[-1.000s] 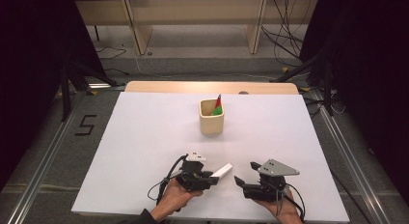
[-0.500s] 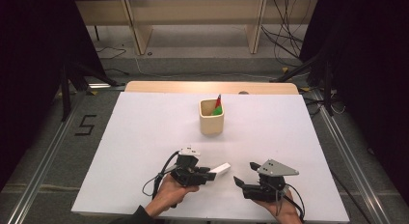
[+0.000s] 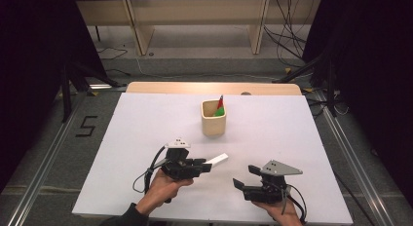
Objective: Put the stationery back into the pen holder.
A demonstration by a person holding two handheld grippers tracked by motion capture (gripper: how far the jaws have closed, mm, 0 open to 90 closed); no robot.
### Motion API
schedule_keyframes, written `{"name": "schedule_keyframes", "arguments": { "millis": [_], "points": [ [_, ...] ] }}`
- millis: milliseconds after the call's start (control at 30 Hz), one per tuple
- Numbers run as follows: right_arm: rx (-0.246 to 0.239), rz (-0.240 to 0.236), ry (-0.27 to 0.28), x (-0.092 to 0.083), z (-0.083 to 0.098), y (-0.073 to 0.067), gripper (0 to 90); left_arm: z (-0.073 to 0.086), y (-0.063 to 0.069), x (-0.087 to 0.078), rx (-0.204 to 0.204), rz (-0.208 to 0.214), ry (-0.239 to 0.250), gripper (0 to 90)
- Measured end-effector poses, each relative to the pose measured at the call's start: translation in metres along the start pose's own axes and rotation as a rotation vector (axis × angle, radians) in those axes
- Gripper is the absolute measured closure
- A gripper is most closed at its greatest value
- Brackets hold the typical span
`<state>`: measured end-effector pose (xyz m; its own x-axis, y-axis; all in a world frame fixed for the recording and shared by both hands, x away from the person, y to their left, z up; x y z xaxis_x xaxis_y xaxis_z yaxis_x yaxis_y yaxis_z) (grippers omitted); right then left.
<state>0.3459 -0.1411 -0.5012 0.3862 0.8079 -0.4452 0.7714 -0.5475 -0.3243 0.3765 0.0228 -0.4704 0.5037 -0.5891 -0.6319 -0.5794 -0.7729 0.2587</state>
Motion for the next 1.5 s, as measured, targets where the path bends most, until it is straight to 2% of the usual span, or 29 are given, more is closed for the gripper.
{"name": "schedule_keyframes", "arguments": {
  "millis": [67,233,467,567,667,733,867,967,1033,1067,1133,1167,1267,1333,1367,1433,1500],
  "points": [
    [0.04,-0.04,0.021,0.003,-0.002,-0.003,25.4,-0.002,-0.002,-0.003,-0.006,-0.002,0.011,65.0],
    [0.201,-0.146,0.101,0.009,-0.01,-0.006,24.8,-0.004,-0.007,-0.007,-0.012,-0.007,0.029,65.0],
    [0.366,-0.228,0.171,0.019,-0.016,-0.002,25.0,-0.004,-0.009,-0.01,-0.01,-0.011,0.053,65.0],
    [0.441,-0.281,0.191,0.025,-0.019,-0.005,25.3,-0.003,-0.009,-0.01,-0.003,-0.013,0.058,65.0],
    [0.489,-0.317,0.2,0.031,-0.022,-0.008,25.4,-0.003,-0.009,-0.011,0.003,-0.016,0.066,65.0],
    [0.493,-0.322,0.204,0.035,-0.023,-0.009,25.5,-0.003,-0.008,-0.013,0.001,-0.01,0.068,65.0],
    [0.381,-0.27,0.166,0.037,-0.024,-0.013,25.3,-0.004,-0.009,-0.016,0.007,-0.002,0.054,65.0],
    [0.231,-0.205,0.128,0.037,-0.026,-0.017,25.1,-0.002,-0.011,-0.018,0.005,0.003,0.04,65.0],
    [0.117,-0.148,0.082,0.038,-0.026,-0.021,24.6,-0.001,-0.013,-0.018,0.005,0.005,0.028,65.0],
    [0.044,-0.118,0.062,0.038,-0.027,-0.024,24.6,0.0,-0.013,-0.018,0.005,0.009,0.021,65.0],
    [-0.051,-0.076,0.037,0.04,-0.027,-0.028,24.6,0.002,-0.013,-0.018,0.009,0.013,0.013,65.0],
    [-0.126,-0.042,0.018,0.041,-0.027,-0.031,24.6,0.003,-0.013,-0.018,0.007,0.019,0.002,65.0],
    [-0.245,-0.011,-0.019,0.045,-0.027,-0.038,24.4,0.006,-0.013,-0.018,0.011,0.03,-0.021,65.0],
    [-0.354,0.037,-0.054,0.048,-0.027,-0.042,24.5,0.006,-0.013,-0.018,0.012,0.035,-0.029,65.0],
    [-0.383,0.05,-0.063,0.049,-0.027,-0.043,25.2,0.006,-0.013,-0.018,0.011,0.034,-0.031,65.0],
    [-0.484,0.102,-0.084,0.051,-0.027,-0.044,26.0,0.006,-0.014,-0.019,0.008,0.042,-0.041,65.0],
    [-0.542,0.124,-0.101,0.053,-0.027,-0.045,26.0,0.005,-0.015,-0.021,0.015,0.043,-0.047,65.0]
  ]
}}
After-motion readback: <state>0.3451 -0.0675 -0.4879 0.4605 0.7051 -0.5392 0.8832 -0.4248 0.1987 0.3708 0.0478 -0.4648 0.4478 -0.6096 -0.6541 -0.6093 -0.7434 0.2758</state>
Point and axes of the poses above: each handheld gripper's, and its own axes: x roughly forward along the jaws, z roughly out of its underside, y roughly to its right, the point moved 9 cm from there along x, roughly forward along the jaws, and after that the axes turned 14 degrees about -z, right-handed, at the moved point
